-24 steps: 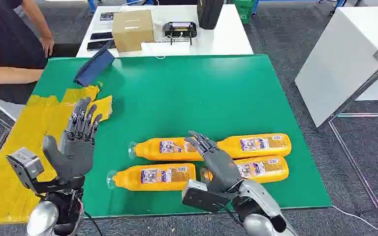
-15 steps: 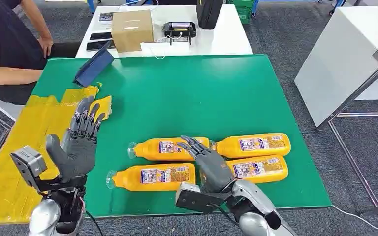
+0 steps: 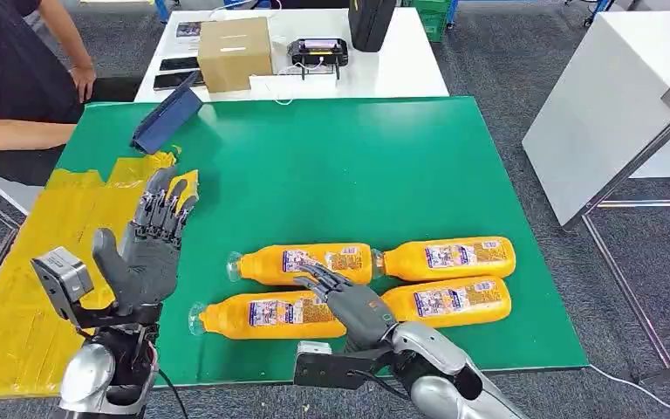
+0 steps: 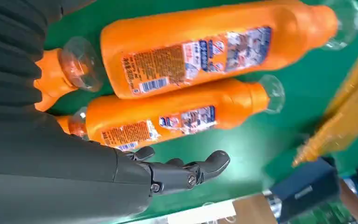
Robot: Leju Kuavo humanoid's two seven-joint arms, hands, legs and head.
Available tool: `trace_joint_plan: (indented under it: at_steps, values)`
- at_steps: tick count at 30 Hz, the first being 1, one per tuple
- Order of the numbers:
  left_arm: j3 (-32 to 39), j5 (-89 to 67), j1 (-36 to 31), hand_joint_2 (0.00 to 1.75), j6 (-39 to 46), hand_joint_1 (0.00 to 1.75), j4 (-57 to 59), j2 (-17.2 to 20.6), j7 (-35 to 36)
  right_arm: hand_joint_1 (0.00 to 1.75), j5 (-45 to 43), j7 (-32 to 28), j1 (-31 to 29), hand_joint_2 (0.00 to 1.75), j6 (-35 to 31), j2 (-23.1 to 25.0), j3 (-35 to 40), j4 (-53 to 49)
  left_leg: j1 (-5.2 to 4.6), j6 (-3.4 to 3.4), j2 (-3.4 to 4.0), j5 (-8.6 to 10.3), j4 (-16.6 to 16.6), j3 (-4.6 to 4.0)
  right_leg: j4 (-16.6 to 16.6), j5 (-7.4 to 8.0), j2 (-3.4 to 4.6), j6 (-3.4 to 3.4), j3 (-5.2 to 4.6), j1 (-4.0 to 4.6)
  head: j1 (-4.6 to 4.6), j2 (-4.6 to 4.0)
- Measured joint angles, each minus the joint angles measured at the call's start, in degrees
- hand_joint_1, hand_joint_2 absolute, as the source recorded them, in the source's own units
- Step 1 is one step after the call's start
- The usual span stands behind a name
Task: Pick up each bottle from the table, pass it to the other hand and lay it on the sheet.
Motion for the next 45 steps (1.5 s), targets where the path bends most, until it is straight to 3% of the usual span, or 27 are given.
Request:
trace_joint_plan:
  at_steps: [11, 18, 34, 38, 41, 42, 43, 45]
  values:
    - [-1.6, 1.7, -2.8, 0.00, -0.7, 0.00, 1.5, 0.0, 1.3, 0.00, -0.6, 0.9, -5.1, 1.75, 1.1, 1.8, 2.6, 9.1, 0.00, 0.00, -0.01, 0.02, 0.0, 0.00, 0.0, 0.02, -0.01, 0.00, 0.02, 0.00, 0.02, 0.00]
    - [-2.7, 2.7, -4.7, 0.00, -0.7, 0.00, 2.4, 0.0, 2.2, 0.00, 1.3, 1.0, -8.3, 1.75, 1.1, 5.5, 4.5, 17.0, 0.00, 0.00, -0.01, 0.02, 0.0, 0.00, 0.0, 0.01, -0.01, 0.00, 0.00, 0.00, 0.02, 0.00]
    - [-4.2, 3.1, -6.0, 0.00, -0.7, 0.00, 3.4, 0.0, 2.8, 0.00, 0.8, 0.8, -11.9, 1.75, 1.5, 9.1, 6.1, 24.4, 0.00, 0.00, 0.00, 0.03, 0.0, 0.00, 0.0, 0.02, 0.00, 0.00, 0.00, 0.01, 0.02, 0.00]
    - [-4.7, 3.4, -6.9, 0.00, -0.6, 0.00, 3.8, 0.0, 3.0, 0.00, 0.0, 0.4, -13.5, 1.75, 2.3, 10.1, 7.6, 27.0, 0.00, 0.00, -0.01, 0.03, 0.0, 0.00, 0.0, 0.02, 0.00, 0.00, 0.00, 0.00, 0.02, 0.00]
    - [-5.0, 3.7, -7.8, 0.00, -0.5, 0.00, 4.4, 0.0, 3.3, 0.00, -0.4, 0.3, -15.2, 1.75, 6.5, 10.5, 9.7, 29.3, 0.00, 0.00, 0.00, 0.03, 0.0, -0.01, 0.0, 0.02, -0.01, 0.00, 0.00, 0.00, 0.02, 0.00]
    - [-5.2, 3.9, -8.2, 0.00, -0.5, 0.00, 4.8, -0.1, 3.4, 1.55, 0.0, 0.3, -16.0, 1.75, 8.7, 10.5, 10.9, 30.4, 0.00, 0.00, -0.01, 0.03, 0.0, 0.00, 0.0, 0.02, -0.01, 0.00, 0.00, 0.00, 0.04, 0.00]
    - [-5.2, 4.2, -8.8, 0.00, -0.6, 0.00, 5.3, -0.3, 3.7, 1.75, 0.0, 0.0, -17.5, 1.75, 11.7, 10.5, 12.3, 31.6, 0.00, 0.00, 0.01, 0.03, 0.0, 0.02, 0.0, 0.02, 0.00, 0.01, -0.01, -0.01, 0.00, 0.00]
    - [-5.9, 4.7, -10.4, 0.00, -0.6, 0.00, 6.9, -0.7, 4.0, 1.75, 0.3, -1.9, -20.7, 1.75, 16.4, 10.6, 15.1, 34.4, 0.00, 0.00, 0.05, 0.03, 0.0, 0.15, 0.0, 0.04, 0.04, 0.02, 0.05, -0.01, 0.02, 0.00]
